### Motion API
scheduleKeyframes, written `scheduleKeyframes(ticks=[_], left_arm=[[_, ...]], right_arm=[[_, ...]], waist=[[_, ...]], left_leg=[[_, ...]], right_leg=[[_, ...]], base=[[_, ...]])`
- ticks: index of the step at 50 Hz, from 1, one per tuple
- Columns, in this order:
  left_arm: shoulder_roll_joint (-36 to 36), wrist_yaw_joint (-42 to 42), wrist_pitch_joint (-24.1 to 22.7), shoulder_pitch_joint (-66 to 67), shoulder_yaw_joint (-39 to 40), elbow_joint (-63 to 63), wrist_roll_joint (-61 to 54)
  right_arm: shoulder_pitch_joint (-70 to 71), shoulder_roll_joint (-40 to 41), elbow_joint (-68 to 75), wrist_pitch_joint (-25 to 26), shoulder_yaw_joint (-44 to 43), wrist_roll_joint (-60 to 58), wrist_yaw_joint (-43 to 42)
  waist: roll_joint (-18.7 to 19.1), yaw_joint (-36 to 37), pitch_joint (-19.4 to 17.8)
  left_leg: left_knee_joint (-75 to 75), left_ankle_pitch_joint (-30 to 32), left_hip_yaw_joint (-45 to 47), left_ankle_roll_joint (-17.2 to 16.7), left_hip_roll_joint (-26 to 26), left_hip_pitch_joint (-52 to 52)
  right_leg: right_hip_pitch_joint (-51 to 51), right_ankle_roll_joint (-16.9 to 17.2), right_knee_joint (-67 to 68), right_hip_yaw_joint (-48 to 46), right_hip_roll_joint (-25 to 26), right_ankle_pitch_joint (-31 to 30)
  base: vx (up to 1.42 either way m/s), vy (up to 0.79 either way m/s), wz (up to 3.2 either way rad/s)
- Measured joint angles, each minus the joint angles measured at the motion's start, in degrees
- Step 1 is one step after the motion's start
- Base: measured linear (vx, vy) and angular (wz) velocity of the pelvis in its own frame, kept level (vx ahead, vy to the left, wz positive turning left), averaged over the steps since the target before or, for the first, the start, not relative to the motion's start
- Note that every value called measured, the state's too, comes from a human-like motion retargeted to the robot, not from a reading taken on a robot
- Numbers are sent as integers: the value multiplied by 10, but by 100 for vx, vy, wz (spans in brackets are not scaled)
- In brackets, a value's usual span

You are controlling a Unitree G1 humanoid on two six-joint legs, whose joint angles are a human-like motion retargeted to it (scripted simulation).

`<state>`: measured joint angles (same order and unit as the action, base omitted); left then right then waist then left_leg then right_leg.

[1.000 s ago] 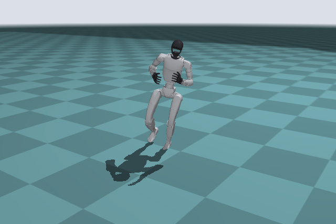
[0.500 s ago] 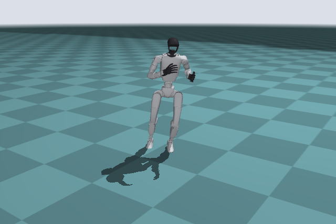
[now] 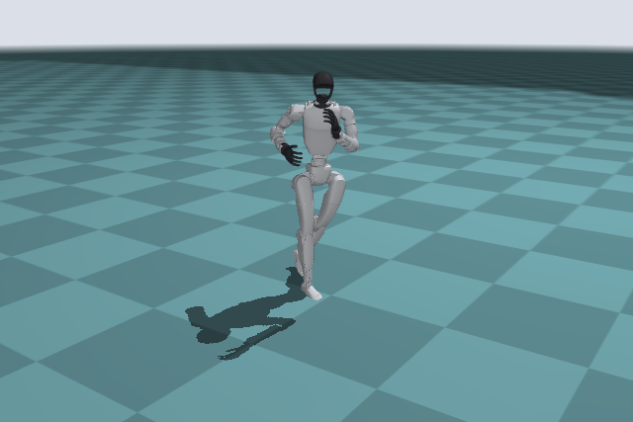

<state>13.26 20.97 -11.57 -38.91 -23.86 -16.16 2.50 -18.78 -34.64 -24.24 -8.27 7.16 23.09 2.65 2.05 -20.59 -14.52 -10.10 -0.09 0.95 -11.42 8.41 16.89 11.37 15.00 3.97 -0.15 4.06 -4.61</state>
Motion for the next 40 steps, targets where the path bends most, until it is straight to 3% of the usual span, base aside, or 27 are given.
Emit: scheduleKeyframes(ticks=[2, 5, 6, 9, 12, 15, 18, 19, 22, 23, 26, 28, 30, 33, 38, 40], left_arm=[[42, 13, 8, 17, 11, -15, 99], [90, 69, 29, 80, 33, -34, 159], [89, 83, 31, 108, 39, -34, 139], [92, 115, 23, 217, 57, -50, 61], [146, 124, 7, 330, 89, -84, 19], [224, 100, -12, 428, 133, -105, -6], [273, 44, -28, 505, 175, -116, -74], [279, 31, -29, 522, 181, -120, -94], [282, 27, -22, 517, 158, -127, -102], [282, 38, -15, 486, 134, -122, -86], [267, 64, 16, 318, 38, -64, -49], [229, 77, 31, 211, -3, -29, -56], [182, 72, 33, 131, -2, -12, -29], [113, 87, 16, 85, 20, -42, -10], [68, 56, -17, 94, 21, -86, -61], [75, 13, -17, 117, 11, -94, -89]], right_arm=[[-3, 10, 21, 4, -13, -18, -5], [47, 16, 61, -3, 4, -54, -70], [86, 7, 66, -8, 17, -75, -106], [203, -9, 37, -13, 54, -134, -198], [322, 6, -21, -7, 85, -180, -217], [404, 42, -65, -5, 117, -201, -197], [419, 72, -95, -19, 145, -173, -166], [408, 78, -105, -23, 154, -166, -152], [357, 89, -127, -27, 171, -170, -118], [340, 93, -125, -25, 175, -180, -117], [294, 115, -77, -9, 184, -207, -150], [254, 127, -45, -3, 184, -208, -172], [213, 117, -46, -17, 169, -178, -155], [158, 58, -95, -35, 141, -101, -105], [87, -18, -137, -39, 97, -9, -70], [60, -18, -132, -29, 79, 3, -58]], waist=[[-18, 32, 13], [-25, 78, -8], [-16, 82, -15], [3, 106, -16], [-8, 175, -7], [-37, 266, 13], [-57, 330, 21], [-50, 340, 18], [-20, 339, -6], [-21, 331, -18], [-62, 300, -63], [-71, 277, -82], [-67, 253, -82], [-47, 197, -52], [-29, 113, 3], [-37, 116, 21]], left_leg=[[3, 56, -38, 11, 40, 37], [-164, 71, -73, 9, 64, 15], [-274, 42, -57, 18, 53, -40], [-505, -25, 10, 71, -25, -199], [-538, -73, 54, 109, -93, -305], [-396, -73, 49, 86, -107, -352], [-122, -45, 33, 53, -125, -316], [-45, -41, 23, 42, -138, -294], [57, -13, -21, 18, -161, -236], [36, -19, -28, 25, -150, -229], [-136, -112, -23, 77, -86, -267], [-216, -166, -17, 91, -71, -275], [-223, -191, -4, 88, -74, -251], [-150, -161, 26, 69, -85, -190], [-23, -27, 17, 24, -52, -72], [-21, 20, -2, 11, -25, -40]], right_leg=[[-38, -23, -7, 26, -13, -14], [-88, -134, 75, 46, -25, 86], [-79, -141, 125, 42, -26, 117], [-66, -121, 215, 25, -31, 170], [-87, -96, 208, 46, -41, 164], [-108, -69, 179, 92, -60, 120], [-137, -37, 168, 128, -77, 72], [-150, -44, 176, 133, -74, 61], [-164, -115, 290, 129, -52, 64], [-144, -147, 371, 125, -51, 78], [-53, -221, 622, 107, -85, 181], [-1, -251, 709, 79, -102, 231], [44, -255, 715, 57, -96, 244], [72, -210, 563, 11, -74, 229], [-6, -45, 125, -136, -67, 104], [-34, 0, 22, -169, -55, 71]], base=[[109, 13, -73], [100, 14, -44], [88, 18, 26], [83, 14, 38], [84, 6, -62], [86, 13, -118], [93, 27, -94], [96, 37, -56], [90, 40, -8], [79, 36, 36], [71, 29, 55], [73, 22, 16], [78, 19, -42], [85, 16, -77], [96, 7, -86], [98, -5, -156]])
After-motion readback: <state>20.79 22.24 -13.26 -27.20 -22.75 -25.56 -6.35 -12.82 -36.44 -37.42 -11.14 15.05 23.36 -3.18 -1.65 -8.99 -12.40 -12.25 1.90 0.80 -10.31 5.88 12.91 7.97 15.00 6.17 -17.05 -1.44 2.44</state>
